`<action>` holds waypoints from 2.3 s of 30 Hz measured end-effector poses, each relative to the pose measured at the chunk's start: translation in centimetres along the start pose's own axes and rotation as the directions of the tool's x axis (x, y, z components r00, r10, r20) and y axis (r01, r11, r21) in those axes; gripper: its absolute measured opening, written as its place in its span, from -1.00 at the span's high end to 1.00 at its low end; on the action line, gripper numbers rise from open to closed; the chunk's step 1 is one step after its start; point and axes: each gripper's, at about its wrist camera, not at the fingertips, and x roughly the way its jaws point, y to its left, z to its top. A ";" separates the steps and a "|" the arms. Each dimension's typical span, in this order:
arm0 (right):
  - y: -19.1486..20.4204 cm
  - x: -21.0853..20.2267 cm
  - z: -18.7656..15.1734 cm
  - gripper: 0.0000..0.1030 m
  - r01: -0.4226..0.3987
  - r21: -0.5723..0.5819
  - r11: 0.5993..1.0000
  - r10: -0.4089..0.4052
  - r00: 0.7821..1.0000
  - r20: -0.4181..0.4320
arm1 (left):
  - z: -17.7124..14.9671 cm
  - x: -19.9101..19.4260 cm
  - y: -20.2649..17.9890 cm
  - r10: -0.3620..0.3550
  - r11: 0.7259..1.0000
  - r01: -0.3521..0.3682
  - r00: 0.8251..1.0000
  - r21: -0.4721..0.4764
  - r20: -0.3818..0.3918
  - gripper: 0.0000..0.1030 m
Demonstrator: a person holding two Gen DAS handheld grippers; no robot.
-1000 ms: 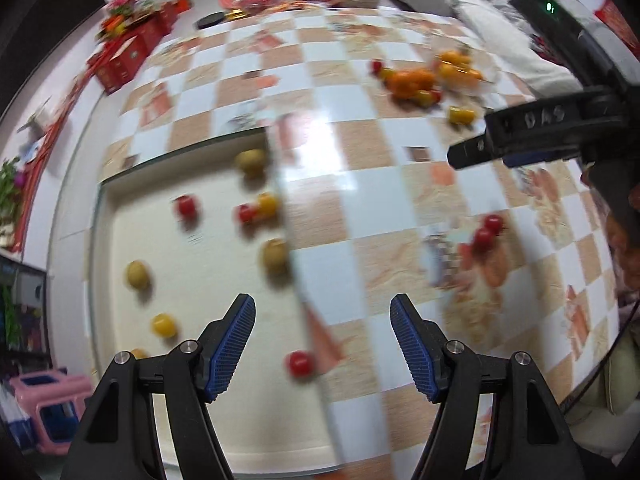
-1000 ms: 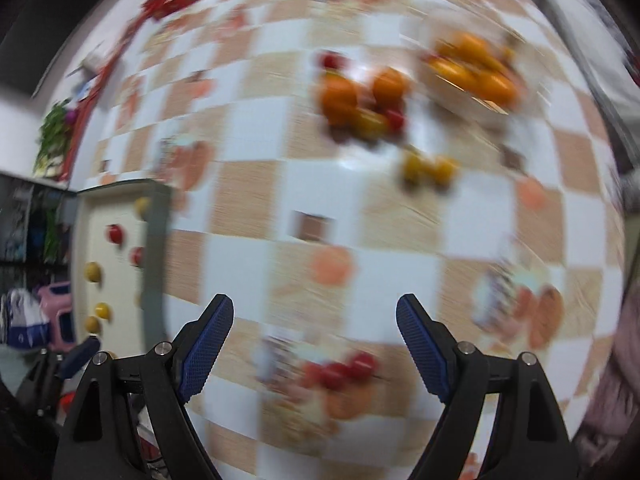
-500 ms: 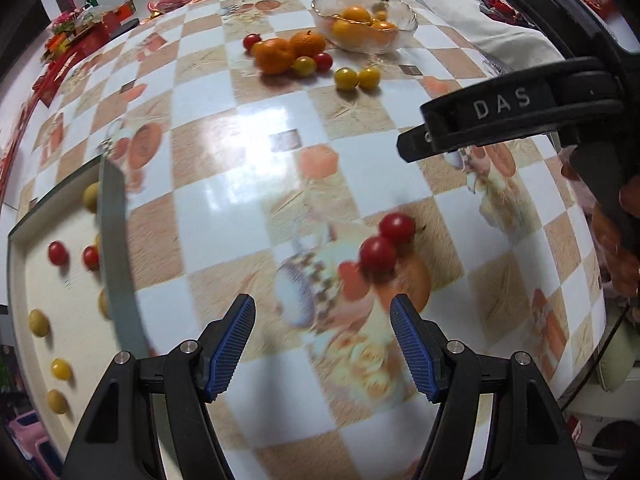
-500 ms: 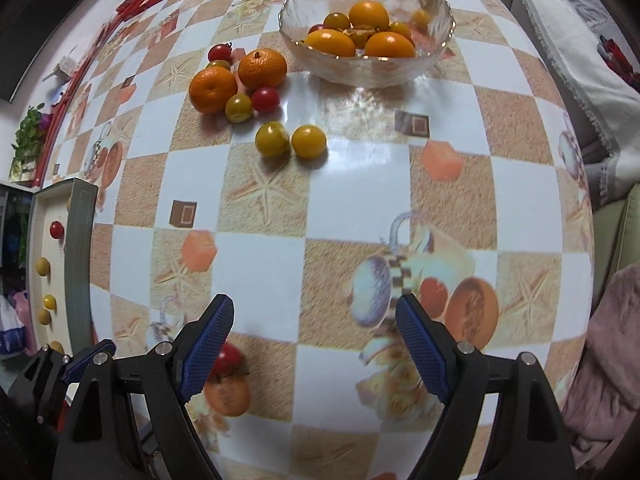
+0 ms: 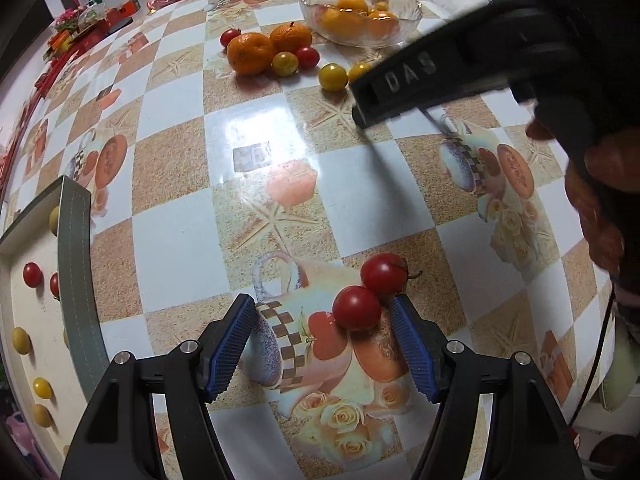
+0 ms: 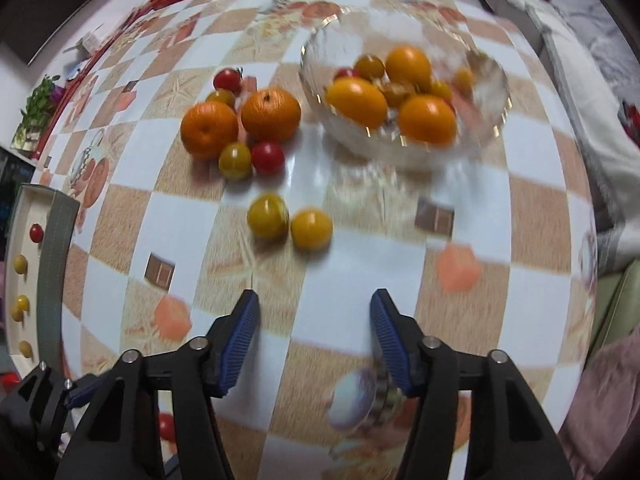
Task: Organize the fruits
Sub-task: 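Grasp a yellow cherry tomato with the right tool while the left tool grasps a red one, then carry both tomatoes over the white tray and open both tools to drop them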
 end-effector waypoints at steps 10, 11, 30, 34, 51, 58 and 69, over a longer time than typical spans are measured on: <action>0.9 0.2 2.4 0.44 -0.055 -0.084 0.995 0.060 0.997 0.051 | -0.1 -0.1 0.4 0.008 0.999 -0.008 1.000 -0.041 0.005 -0.30; 1.2 0.2 2.3 0.56 -0.046 -0.094 0.995 0.051 0.998 0.049 | -0.2 -0.1 0.3 0.008 0.999 -0.008 1.000 -0.043 0.004 -0.29; -3.2 -2.7 -5.1 0.58 -0.203 0.195 0.960 0.206 0.978 0.004 | 1.0 -0.4 1.3 -0.098 0.993 0.097 0.995 -0.060 -0.017 0.51; -3.0 -3.3 -6.1 0.58 -0.215 0.217 0.952 0.221 0.975 -0.001 | 0.8 -1.1 1.2 -0.100 0.993 0.098 0.995 -0.058 -0.018 0.51; 1.2 -6.1 -6.0 0.58 -0.214 0.176 0.961 0.220 0.975 -0.015 | -1.3 -6.9 6.5 -0.066 0.989 0.074 0.996 -0.130 0.060 0.51; 6.2 -7.0 -4.3 0.58 -0.236 0.091 0.968 0.239 0.971 -0.019 | -2.9 -9.2 11.9 -0.015 0.971 0.039 0.995 -0.237 0.103 0.51; 17.0 -6.1 -1.1 0.58 -0.302 -0.084 0.950 0.296 0.952 -0.075 | -8.0 -9.4 20.3 0.071 0.920 -0.039 0.995 -0.391 0.066 0.51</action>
